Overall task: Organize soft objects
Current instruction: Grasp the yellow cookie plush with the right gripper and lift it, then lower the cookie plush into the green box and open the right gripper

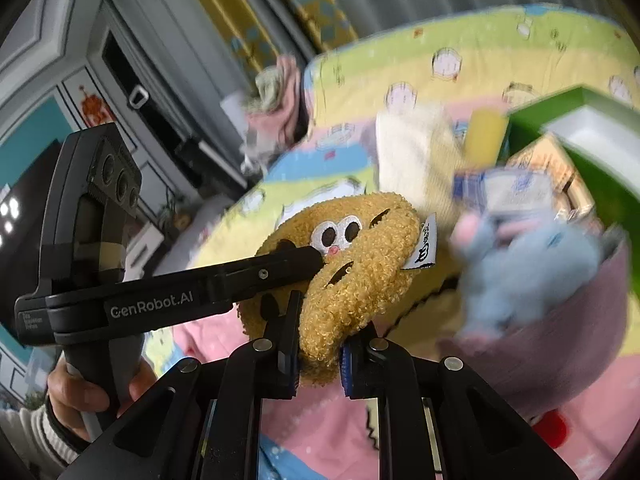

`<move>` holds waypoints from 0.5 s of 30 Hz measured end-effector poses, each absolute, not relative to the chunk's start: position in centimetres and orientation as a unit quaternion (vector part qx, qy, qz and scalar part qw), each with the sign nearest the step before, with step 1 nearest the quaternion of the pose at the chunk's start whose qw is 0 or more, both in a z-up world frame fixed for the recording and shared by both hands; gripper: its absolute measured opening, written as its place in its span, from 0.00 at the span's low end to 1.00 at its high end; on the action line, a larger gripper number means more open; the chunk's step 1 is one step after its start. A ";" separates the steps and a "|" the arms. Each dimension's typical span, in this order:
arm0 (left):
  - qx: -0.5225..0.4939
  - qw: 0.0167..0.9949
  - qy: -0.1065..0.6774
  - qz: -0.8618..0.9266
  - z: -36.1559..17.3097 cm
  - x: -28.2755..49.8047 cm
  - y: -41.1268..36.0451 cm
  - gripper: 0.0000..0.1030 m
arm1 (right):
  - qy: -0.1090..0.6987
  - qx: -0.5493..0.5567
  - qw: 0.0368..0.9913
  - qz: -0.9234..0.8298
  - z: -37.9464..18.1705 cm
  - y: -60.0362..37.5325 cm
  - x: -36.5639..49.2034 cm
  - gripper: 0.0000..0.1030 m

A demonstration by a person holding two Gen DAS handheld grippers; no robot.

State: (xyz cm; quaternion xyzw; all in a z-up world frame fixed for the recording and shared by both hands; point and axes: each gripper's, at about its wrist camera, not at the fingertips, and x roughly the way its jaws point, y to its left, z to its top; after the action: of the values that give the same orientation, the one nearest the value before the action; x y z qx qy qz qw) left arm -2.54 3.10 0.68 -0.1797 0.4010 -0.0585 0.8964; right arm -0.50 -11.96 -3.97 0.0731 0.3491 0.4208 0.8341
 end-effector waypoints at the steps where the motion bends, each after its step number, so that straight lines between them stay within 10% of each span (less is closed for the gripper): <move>1: -0.171 0.900 0.396 -0.065 1.4 -2.2 2.5 0.23 | 0.338 0.074 0.841 0.417 -3.3 -12.6 -0.4 0.16; 15: -0.100 0.906 0.381 -0.156 5.7 9.0 -9.4 0.27 | 0.280 0.129 0.905 0.292 1.3 -24.7 6.2 0.16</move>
State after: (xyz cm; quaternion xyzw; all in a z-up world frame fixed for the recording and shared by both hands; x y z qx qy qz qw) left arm 8.99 -9.43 5.74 -0.0996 0.3814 -0.1559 0.9057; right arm 6.19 -24.72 1.28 0.1286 0.2797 0.2924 0.9054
